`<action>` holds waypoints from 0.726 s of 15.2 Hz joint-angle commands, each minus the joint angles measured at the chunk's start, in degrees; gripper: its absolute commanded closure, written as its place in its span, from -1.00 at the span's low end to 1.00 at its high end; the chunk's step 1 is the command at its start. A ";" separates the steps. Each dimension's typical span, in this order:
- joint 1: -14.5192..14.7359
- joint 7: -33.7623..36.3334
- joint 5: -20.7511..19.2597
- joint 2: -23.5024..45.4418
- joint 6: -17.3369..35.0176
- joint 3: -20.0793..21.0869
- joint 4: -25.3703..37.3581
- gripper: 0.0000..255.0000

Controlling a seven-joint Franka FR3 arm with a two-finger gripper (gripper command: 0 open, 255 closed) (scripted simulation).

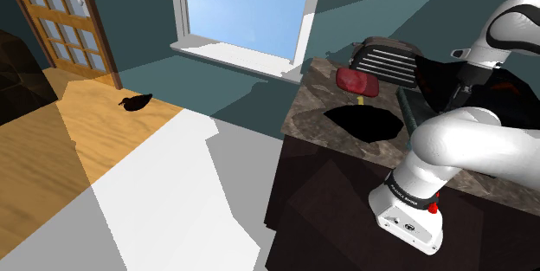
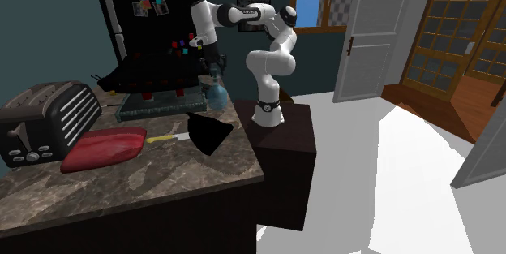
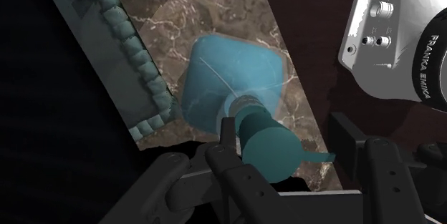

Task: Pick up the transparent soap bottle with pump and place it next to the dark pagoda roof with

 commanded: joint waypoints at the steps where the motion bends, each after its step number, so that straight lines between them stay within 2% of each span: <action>1: 0.03 -0.04 -0.19 0.14 0.09 -0.38 -0.21 1.00; 2: 0.02 -0.08 -0.19 0.14 0.06 -0.37 -0.18 -1.00; 7: 0.30 0.19 -0.36 -0.15 -0.16 -0.49 -0.17 -1.00; 11: 3.37 0.19 3.93 2.07 -4.64 3.67 6.90 -1.00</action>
